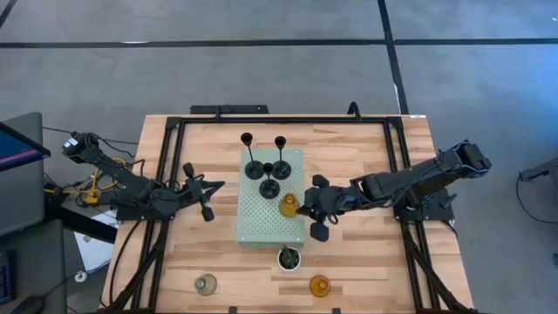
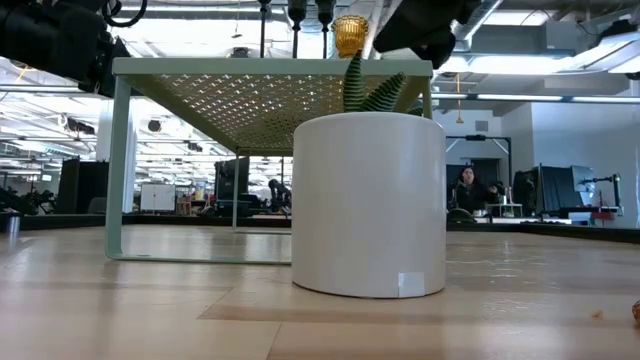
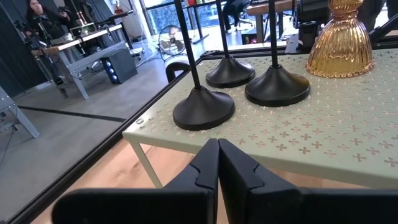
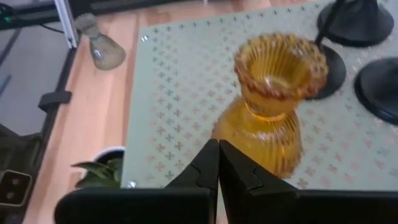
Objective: Pick & Place candle stick holders
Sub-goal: Put the top yellow candle holder on the shelf, then put the bottom yellow candle holder on the shelf
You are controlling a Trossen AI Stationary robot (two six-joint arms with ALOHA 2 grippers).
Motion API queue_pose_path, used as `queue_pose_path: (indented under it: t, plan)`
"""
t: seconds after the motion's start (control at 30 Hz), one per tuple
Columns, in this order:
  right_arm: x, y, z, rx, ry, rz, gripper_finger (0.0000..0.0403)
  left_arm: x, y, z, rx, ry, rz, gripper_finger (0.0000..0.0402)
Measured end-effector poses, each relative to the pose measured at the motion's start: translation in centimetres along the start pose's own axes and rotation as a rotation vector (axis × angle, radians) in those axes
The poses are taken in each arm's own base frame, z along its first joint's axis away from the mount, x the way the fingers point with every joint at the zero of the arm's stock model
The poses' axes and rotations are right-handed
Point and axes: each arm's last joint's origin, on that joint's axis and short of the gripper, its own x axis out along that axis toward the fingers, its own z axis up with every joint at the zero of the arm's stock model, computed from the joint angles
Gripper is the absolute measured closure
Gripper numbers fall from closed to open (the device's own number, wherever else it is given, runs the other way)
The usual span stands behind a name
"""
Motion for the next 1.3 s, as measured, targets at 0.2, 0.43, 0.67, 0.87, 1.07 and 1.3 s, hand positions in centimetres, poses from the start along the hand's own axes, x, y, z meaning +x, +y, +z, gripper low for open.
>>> queue_pose_path:
  t: [0.2, 0.43, 0.67, 0.87, 1.07, 1.3]
  plan:
    - [0.1, -0.3, 0.6, 0.0, -0.045, 0.001, 0.0403, 0.0, 0.0, 0.0, 0.0, 0.0, 0.0, 0.0394]
    - [0.2, -1.1, 1.1, -0.004, -0.074, -0.013, 0.0403, 0.0, 0.0, 0.0, -0.004, 0.0, 0.0, 0.0394]
    - [0.2, -0.9, 0.7, -0.015, -0.043, -0.009, 0.0403, 0.0, 0.0, 0.0, -0.004, 0.0, 0.0, 0.0394]
    - [-1.6, 0.1, -0.4, -0.064, 0.052, 0.017, 0.0403, 0.0, 0.0, 0.0, -0.005, 0.0, -0.001, 0.0394]
    - [-4.2, 1.1, -1.1, -0.126, 0.029, -0.089, 0.0403, 0.0, 0.0, 0.0, -0.034, 0.0, -0.003, 0.0394]
    - [-6.2, 2.3, -2.8, -0.145, 0.023, -0.209, 0.0403, 0.0, -0.3, 0.0, -0.034, 0.003, -0.11, 0.0394]
